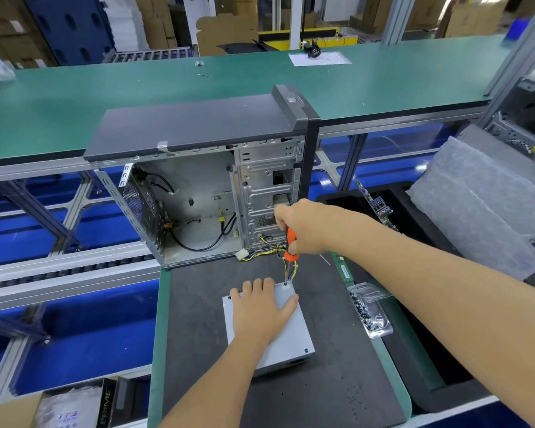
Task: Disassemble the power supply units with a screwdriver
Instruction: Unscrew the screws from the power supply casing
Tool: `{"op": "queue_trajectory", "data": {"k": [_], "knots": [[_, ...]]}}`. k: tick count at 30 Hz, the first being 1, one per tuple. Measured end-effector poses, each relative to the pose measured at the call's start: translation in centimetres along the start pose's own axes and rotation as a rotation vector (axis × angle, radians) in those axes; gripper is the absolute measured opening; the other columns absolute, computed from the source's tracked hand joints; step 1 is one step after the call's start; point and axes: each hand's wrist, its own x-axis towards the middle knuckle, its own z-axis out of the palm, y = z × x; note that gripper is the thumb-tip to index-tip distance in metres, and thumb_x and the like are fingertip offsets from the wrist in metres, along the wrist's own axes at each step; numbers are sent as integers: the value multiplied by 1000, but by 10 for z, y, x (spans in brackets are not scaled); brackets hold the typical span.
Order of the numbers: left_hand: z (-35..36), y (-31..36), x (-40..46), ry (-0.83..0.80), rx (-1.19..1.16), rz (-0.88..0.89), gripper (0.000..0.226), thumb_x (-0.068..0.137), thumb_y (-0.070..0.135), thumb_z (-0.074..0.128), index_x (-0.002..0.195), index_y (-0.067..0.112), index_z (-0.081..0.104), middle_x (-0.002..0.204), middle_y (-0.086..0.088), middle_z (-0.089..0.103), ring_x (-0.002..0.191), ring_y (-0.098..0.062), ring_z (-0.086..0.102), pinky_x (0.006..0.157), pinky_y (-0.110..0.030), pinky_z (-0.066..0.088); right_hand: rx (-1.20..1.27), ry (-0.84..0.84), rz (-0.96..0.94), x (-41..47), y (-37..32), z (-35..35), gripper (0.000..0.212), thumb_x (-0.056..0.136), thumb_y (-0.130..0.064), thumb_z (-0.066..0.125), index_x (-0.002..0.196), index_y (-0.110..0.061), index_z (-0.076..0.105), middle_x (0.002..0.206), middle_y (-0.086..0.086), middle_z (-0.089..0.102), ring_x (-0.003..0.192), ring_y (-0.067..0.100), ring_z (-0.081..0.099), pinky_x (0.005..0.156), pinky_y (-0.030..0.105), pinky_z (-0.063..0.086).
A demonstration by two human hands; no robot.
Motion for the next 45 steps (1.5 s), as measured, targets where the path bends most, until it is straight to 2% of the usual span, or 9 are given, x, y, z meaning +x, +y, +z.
{"op": "queue_trajectory", "data": {"k": [5, 12, 17, 21, 27, 31, 39, 42, 45], "knots": [[0, 0, 0, -5, 1, 3, 86, 79, 81, 7, 123, 26, 57, 112, 8, 61, 106, -22, 51, 91, -45, 31, -263, 121, 86, 0, 5, 3, 67, 84, -79, 41, 98, -14, 37, 72, 0, 31, 75, 26, 44, 51, 31, 28], [0, 0, 0, -4, 6, 5, 87, 79, 81, 6, 124, 26, 56, 113, 8, 60, 106, -23, 50, 90, -45, 30, 26, 92, -158, 5, 11, 10, 31, 86, -32, 71, 101, -23, 45, 102, 1, 49, 93, 24, 53, 74, 35, 46], [-1, 0, -1, -11, 8, 3, 87, 79, 81, 5, 124, 26, 56, 114, 8, 59, 107, -22, 50, 91, -44, 29, 172, 62, -107, 5, 5, 7, 43, 77, -47, 79, 100, -29, 47, 101, -2, 48, 95, 23, 51, 70, 35, 44], [-1, 0, 0, -20, -1, 4, 86, 79, 81, 6, 125, 27, 55, 115, 8, 59, 108, -22, 48, 92, -44, 28, -189, 173, 15, 1, -6, 7, 66, 83, -82, 35, 91, -18, 43, 72, 0, 35, 73, 25, 44, 60, 34, 37], [-2, 0, 0, -28, 14, 11, 87, 78, 81, 4, 126, 27, 53, 116, 8, 58, 108, -22, 48, 92, -44, 29, 110, 33, -83, 0, 0, 4, 25, 90, -28, 60, 106, -19, 43, 101, 6, 55, 83, 26, 55, 65, 39, 49], [-2, 0, 0, -18, 6, 8, 85, 79, 81, 7, 123, 26, 55, 112, 8, 59, 105, -22, 49, 91, -43, 30, -184, 156, 48, 3, 1, 5, 55, 89, -69, 48, 97, -16, 36, 74, 1, 33, 76, 28, 43, 61, 36, 38], [0, -1, 0, -6, 7, 8, 84, 80, 81, 9, 120, 25, 57, 109, 8, 60, 103, -23, 50, 87, -44, 30, 161, 32, -88, 1, 11, 3, 28, 87, -34, 67, 102, -23, 47, 87, -2, 49, 80, 23, 53, 62, 33, 42], [0, 0, 0, -9, 7, 8, 83, 80, 81, 9, 120, 26, 56, 110, 8, 60, 104, -22, 50, 88, -44, 29, -212, 88, 24, 0, 7, 3, 46, 92, -67, 45, 108, -24, 48, 74, 1, 34, 74, 26, 48, 59, 35, 40], [0, 0, 1, -7, 4, 8, 83, 80, 81, 9, 120, 26, 57, 111, 8, 60, 105, -23, 50, 89, -44, 29, -455, 130, -42, 0, 3, 2, 30, 102, -51, 42, 120, -27, 48, 75, 4, 34, 67, 24, 46, 53, 32, 37]]}}
